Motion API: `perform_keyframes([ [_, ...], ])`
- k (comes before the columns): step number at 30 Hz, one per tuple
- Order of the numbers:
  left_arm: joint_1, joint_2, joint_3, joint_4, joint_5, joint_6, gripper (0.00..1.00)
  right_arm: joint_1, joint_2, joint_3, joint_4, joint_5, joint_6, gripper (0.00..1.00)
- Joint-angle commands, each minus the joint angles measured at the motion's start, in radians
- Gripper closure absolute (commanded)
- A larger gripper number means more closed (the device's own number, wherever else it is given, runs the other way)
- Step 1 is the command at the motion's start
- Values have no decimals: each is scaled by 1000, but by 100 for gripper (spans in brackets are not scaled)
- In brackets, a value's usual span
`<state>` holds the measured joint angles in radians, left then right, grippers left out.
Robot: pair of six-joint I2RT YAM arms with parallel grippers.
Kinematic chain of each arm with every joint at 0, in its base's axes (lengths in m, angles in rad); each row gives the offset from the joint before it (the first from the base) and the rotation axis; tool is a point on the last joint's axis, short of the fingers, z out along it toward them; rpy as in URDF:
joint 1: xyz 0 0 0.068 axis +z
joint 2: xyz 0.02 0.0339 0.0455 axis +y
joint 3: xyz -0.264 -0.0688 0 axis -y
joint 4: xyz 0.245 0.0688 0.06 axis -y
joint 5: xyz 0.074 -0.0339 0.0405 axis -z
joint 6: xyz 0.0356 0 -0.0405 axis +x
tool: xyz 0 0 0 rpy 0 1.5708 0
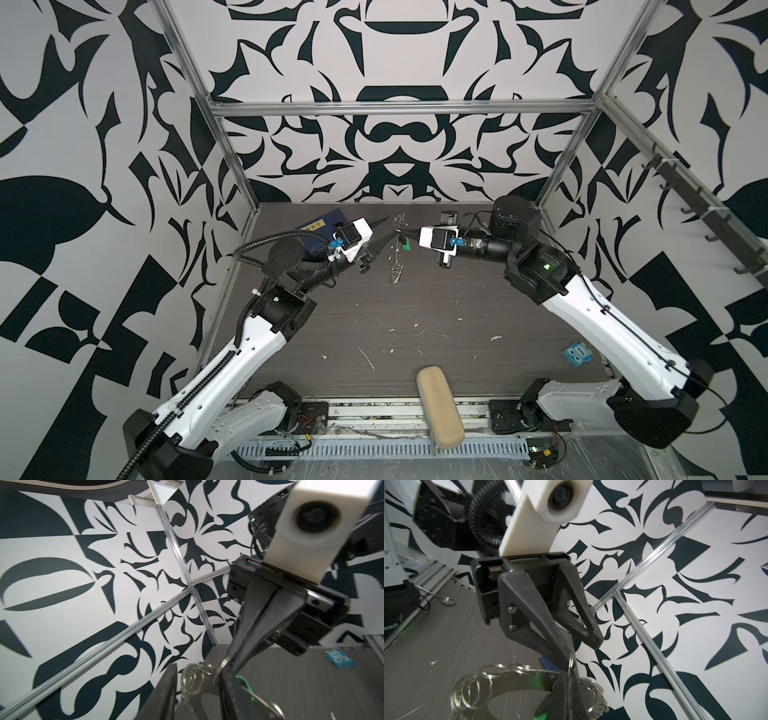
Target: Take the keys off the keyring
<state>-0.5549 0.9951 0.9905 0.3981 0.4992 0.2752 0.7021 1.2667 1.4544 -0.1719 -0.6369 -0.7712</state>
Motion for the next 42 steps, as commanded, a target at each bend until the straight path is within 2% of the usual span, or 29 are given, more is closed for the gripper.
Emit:
perform_keyframes([
  [1,86,-24,25,-22,230,-74,66,5,-20,46,-17,-82,-24,100],
  [4,146,-9,33,30,347,-171,68,4,-26,40,11,-105,5,100],
  [8,194,29,25,188,438,-333,73,-1,-44,3,114,-138,89,100],
  [13,204,80,37,330,521,-442,73,-2,-50,-33,187,-147,145,100],
  [28,193,97,25,367,573,-396,71,-4,-21,-38,288,-166,240,100],
  [42,166,115,44,371,566,-396,78,-4,20,-25,305,-204,284,100],
])
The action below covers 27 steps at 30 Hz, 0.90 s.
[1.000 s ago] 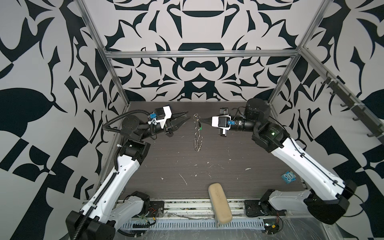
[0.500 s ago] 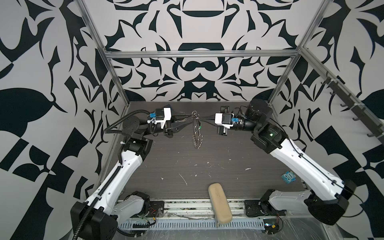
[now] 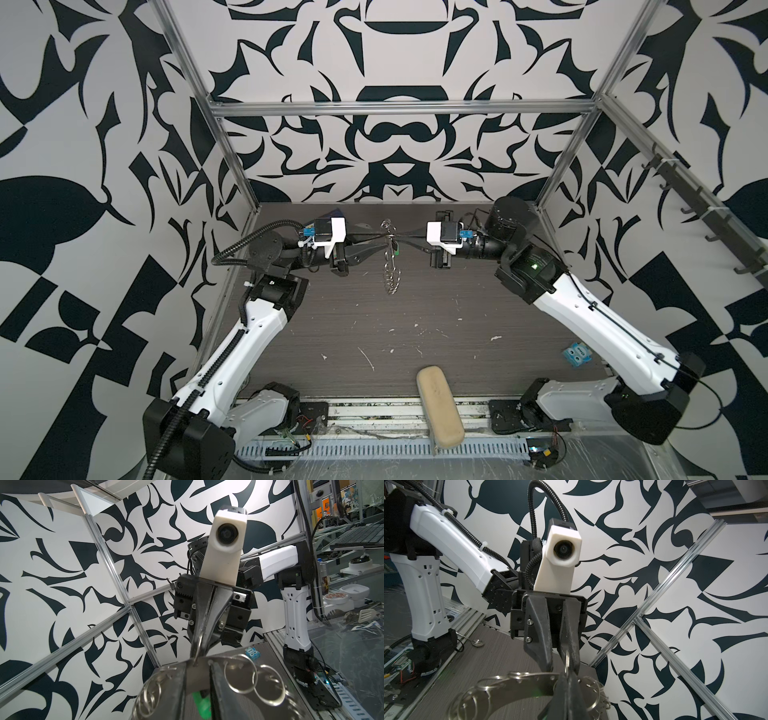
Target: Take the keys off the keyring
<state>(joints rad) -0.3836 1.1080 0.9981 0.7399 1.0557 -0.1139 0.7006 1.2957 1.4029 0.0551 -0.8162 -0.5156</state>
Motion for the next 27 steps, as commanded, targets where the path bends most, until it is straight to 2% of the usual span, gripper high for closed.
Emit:
perform_keyframes([
  [1,-5,3,37,29,9,-9,79,-3,-9,25,78,-26,28,100],
  [6,-6,8,41,27,3,-8,86,-1,-6,30,72,-35,32,100],
  [10,-6,14,42,29,0,-7,100,-1,-1,39,56,-44,27,100],
  [16,-5,-5,29,7,-14,62,100,-1,-29,31,6,-3,-4,100],
  [17,-5,-14,19,3,-27,95,100,-1,-38,27,-1,7,-9,95],
  [19,-5,-28,-5,7,-45,162,100,0,-54,13,-12,25,-20,80],
  [20,-5,-33,-14,10,-54,186,100,-1,-62,8,-19,34,-28,77],
  [24,-6,-53,-64,62,-103,279,100,-2,-95,-18,-37,75,-49,71],
  [27,-6,-59,-76,66,-77,334,100,-3,-123,-54,-36,96,-48,71],
])
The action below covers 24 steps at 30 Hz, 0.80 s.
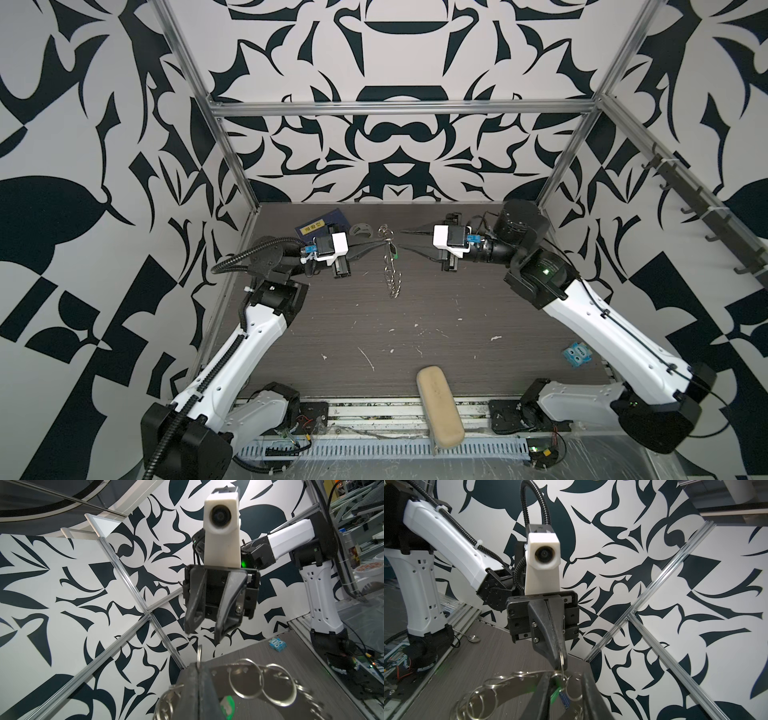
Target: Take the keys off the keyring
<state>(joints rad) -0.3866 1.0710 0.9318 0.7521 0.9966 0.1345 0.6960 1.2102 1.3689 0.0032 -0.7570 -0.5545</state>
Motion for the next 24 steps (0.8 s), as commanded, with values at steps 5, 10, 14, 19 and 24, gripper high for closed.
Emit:
perform_keyframes([
  [5,-2,-16,4,66,7,65,100,2,-46,-62,2,62,-15,71],
  [10,-2,-19,4,78,14,42,100,2,-39,-108,41,84,8,68],
  [14,-2,-25,1,78,13,36,100,2,-12,-115,59,59,28,66],
  [19,-2,-25,-2,80,13,30,100,13,18,-113,112,31,71,61],
  [24,-2,-27,-7,89,12,19,100,17,51,-105,165,14,105,60],
])
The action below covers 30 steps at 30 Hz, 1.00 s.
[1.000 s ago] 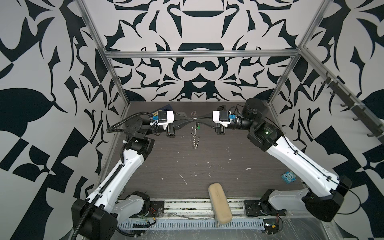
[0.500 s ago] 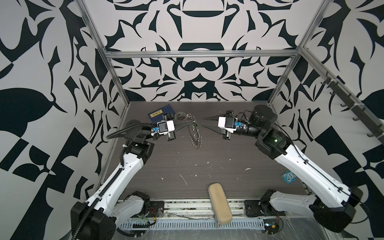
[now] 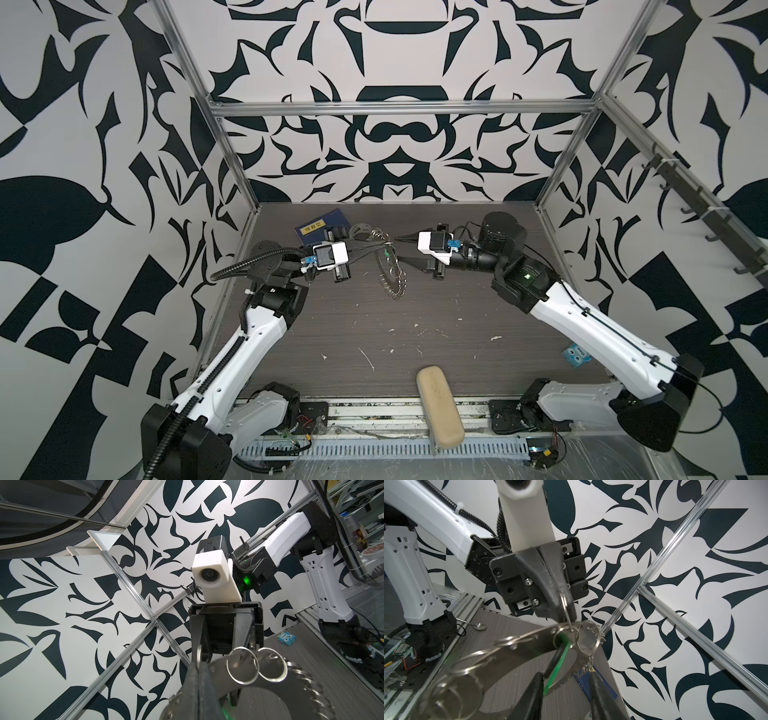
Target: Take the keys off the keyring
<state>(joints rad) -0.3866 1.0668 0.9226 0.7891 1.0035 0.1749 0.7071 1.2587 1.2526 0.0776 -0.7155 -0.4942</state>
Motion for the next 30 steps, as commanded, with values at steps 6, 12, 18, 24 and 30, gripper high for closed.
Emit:
perform_keyframes([
  [6,-2,-27,-5,57,0,-28,100,22,33,25,126,-26,56,65],
  [12,-3,-36,-18,62,-15,-26,100,22,15,29,88,-2,26,93],
  [18,-1,-45,-36,63,-43,-2,100,22,-46,35,-31,70,-69,100],
  [24,-3,-48,-50,58,-71,36,100,23,-77,56,-98,122,-128,100],
  [30,-2,-45,-49,43,-96,69,100,34,-96,45,-105,188,-218,100],
])
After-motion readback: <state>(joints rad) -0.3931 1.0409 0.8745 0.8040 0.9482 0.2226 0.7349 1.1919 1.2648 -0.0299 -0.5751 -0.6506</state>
